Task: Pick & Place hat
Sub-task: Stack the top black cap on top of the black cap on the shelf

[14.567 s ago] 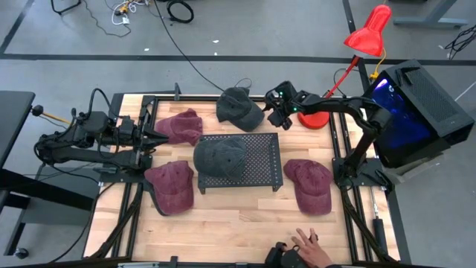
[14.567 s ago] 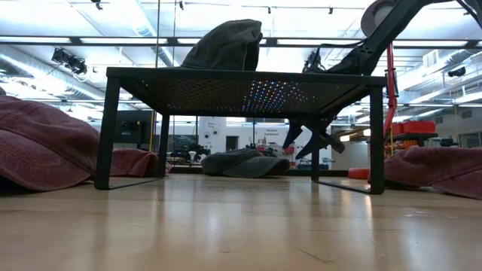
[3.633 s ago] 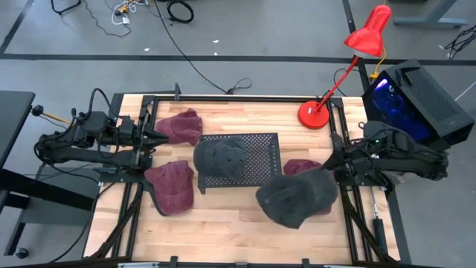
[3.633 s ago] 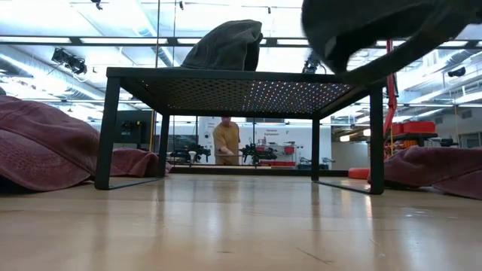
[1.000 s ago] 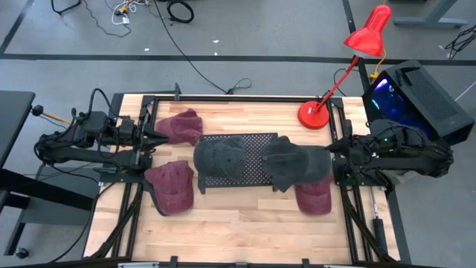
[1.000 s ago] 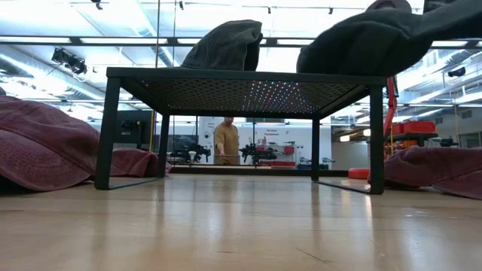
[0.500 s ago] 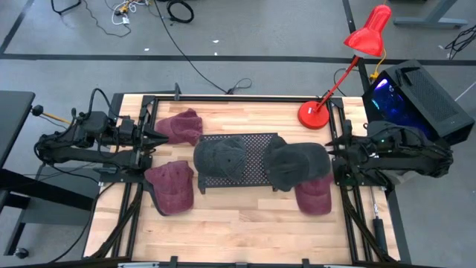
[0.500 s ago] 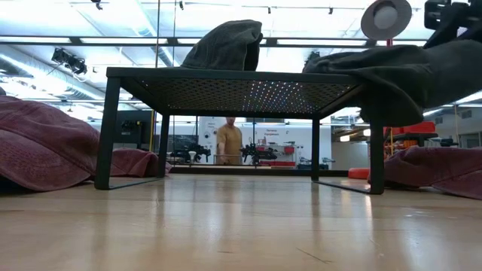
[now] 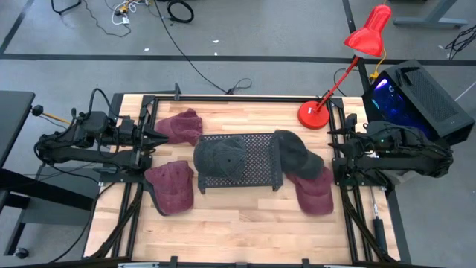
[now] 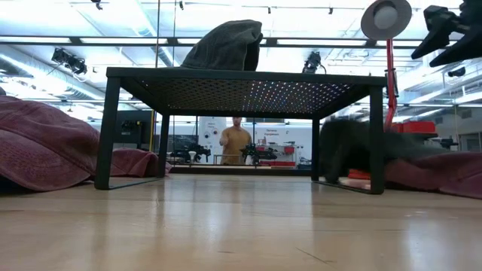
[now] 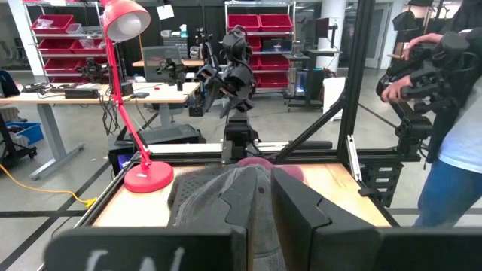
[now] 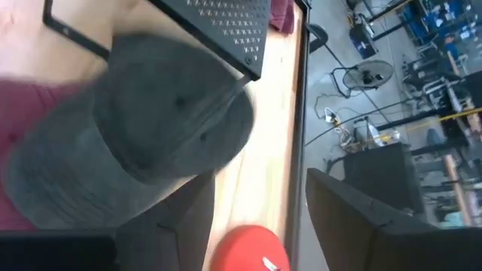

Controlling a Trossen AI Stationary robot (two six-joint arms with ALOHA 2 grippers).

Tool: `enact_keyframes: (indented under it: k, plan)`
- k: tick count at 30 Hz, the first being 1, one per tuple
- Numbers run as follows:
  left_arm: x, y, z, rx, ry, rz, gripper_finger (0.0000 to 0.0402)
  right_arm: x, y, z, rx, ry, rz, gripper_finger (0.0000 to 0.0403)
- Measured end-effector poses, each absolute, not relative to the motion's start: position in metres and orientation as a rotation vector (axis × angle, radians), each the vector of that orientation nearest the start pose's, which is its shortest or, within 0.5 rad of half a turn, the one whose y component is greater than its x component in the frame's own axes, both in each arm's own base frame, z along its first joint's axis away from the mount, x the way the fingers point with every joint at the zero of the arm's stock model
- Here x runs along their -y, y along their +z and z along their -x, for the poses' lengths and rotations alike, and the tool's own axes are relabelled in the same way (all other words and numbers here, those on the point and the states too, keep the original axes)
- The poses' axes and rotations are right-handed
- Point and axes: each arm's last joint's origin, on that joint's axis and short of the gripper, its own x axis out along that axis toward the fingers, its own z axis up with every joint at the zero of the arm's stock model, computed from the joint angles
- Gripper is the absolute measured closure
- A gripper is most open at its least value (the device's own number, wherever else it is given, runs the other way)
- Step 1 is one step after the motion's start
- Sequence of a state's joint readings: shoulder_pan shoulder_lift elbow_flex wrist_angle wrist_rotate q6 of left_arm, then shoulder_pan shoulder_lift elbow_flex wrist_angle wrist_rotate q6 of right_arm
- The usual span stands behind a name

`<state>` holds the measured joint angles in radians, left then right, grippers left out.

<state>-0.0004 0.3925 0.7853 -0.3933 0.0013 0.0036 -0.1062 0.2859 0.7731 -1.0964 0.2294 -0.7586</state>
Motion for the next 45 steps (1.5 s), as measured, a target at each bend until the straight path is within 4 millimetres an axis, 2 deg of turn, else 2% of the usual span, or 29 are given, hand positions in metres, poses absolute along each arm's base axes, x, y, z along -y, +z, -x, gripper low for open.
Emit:
enact_keyframes:
  k: [9,15,22,28,34,42,45]
  plan:
    - [0.0,0.354,-0.076,-0.001,-0.001,-0.003,0.0353,0.01,0.29,-0.04,-0.715,-0.085,0.636,0.0193]
    - [0.0,0.354,-0.076,-0.001,-0.001,-0.004,0.0353,0.012,0.288,-0.054,-0.795,-0.092,0.617,0.0193]
    - [0.0,0.354,-0.076,-0.001,-0.001,-0.003,0.0353,0.011,0.284,-0.075,-0.866,0.008,0.596,0.0192]
    - [0.0,0.354,-0.076,-0.001,-0.001,-0.003,0.0353,0.008,0.291,-0.095,-0.733,0.056,0.476,0.0192]
    - [0.0,0.354,-0.076,0.0,-0.001,-0.004,0.0353,0.008,0.299,-0.102,-0.629,0.007,0.416,0.0192]
    - [0.0,0.354,-0.076,-0.001,-0.002,-0.004,0.0353,0.01,0.292,-0.122,-0.697,0.006,0.379,0.0192]
    - [0.0,0.354,-0.076,-0.001,-0.002,-0.004,0.0353,0.012,0.288,-0.129,-0.738,-0.037,0.304,0.0192]
